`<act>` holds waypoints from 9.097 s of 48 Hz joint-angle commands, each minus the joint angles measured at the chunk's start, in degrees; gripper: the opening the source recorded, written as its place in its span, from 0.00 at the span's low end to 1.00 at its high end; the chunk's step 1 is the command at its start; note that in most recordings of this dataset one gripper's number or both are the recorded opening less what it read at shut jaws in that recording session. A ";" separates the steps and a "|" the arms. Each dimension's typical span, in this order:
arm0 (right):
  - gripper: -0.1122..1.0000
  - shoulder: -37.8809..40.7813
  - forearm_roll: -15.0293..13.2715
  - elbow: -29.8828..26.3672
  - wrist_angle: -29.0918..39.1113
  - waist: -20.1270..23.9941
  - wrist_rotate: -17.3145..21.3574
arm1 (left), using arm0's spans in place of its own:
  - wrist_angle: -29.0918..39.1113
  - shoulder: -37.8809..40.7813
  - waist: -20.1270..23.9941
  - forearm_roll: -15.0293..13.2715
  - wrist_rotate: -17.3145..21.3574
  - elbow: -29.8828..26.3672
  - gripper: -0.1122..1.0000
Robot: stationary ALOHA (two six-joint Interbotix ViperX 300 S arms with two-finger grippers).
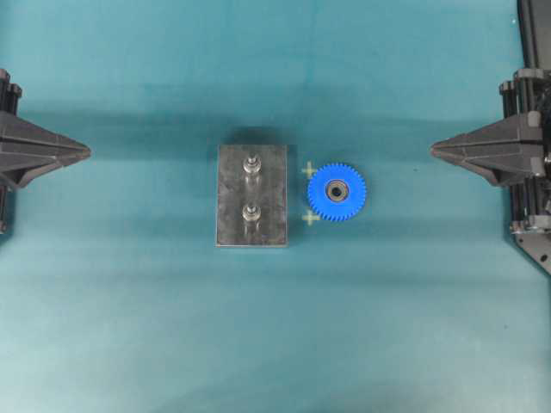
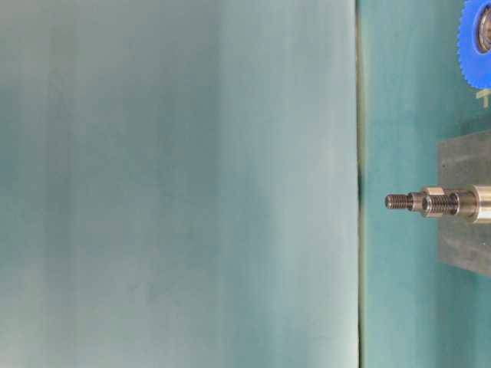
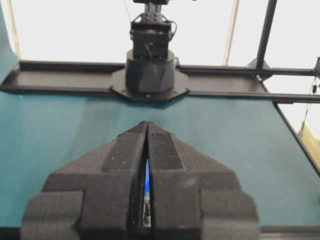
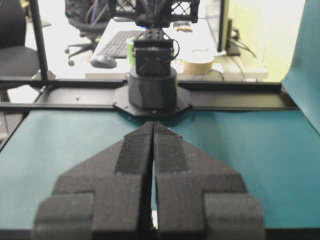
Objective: Fit the large gear onto the shaft.
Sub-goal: 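Move the right gripper over the blue gear's hub, then lower the right gripper and pinch the blue gear at its hub, then lift the blue gear and carry it left over the upper shaft, then align the gear's bore with the upper shaft and lower it, then open the right gripper and raise it off the seated gear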
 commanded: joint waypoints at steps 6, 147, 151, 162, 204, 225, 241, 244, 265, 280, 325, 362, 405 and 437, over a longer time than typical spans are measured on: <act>0.11 -0.88 5.62 -0.26 1.41 -1.76 3.08 | 2.99 2.55 -1.23 0.53 -5.19 -4.83 0.10; 0.83 62.84 2.99 -34.89 55.55 -10.37 -5.98 | 24.43 29.09 -1.23 0.97 2.29 -20.83 0.10; 0.84 62.93 2.99 -34.89 55.99 -10.37 -6.06 | 24.35 29.09 -1.23 0.88 2.29 -20.83 0.10; 0.84 63.46 2.99 -34.98 57.13 -10.37 -5.89 | 24.35 29.18 -1.23 0.88 2.29 -21.01 0.10; 0.55 64.51 2.99 -37.44 58.10 -11.16 -4.57 | 24.26 29.79 -1.32 0.97 2.11 -21.45 0.10; 0.55 60.82 3.08 -42.36 67.50 -11.78 -3.96 | 24.17 29.79 -1.32 0.88 2.11 -21.27 0.10; 0.55 62.58 3.16 -54.14 73.21 -12.57 -1.93 | 24.17 29.71 -1.32 0.88 2.11 -21.45 0.10; 0.55 63.37 3.25 -56.43 73.92 -12.74 -1.93 | 24.08 29.62 -1.32 0.88 2.11 -21.36 0.10; 0.55 71.28 3.25 -69.08 76.99 -12.74 -2.55 | 24.08 29.53 -1.32 0.88 1.93 -20.92 0.10; 0.55 74.36 3.87 -72.77 78.40 -12.57 -2.64 | 24.08 29.36 -1.32 0.88 1.85 -20.30 0.10; 0.55 75.23 5.62 -72.33 78.49 -12.48 -2.29 | 24.17 29.18 -1.41 0.88 1.76 -20.04 0.10; 0.55 75.23 5.62 -72.95 80.07 -12.22 -1.85 | 24.17 29.18 -1.32 0.88 1.76 -19.86 0.10; 0.71 76.11 5.98 -75.15 81.91 -12.04 -1.67 | 24.17 29.18 -1.41 0.88 1.76 -19.86 0.10; 0.70 77.26 5.19 -75.94 80.95 -13.80 -1.93 | 24.17 29.18 -1.32 0.88 1.76 -19.78 0.10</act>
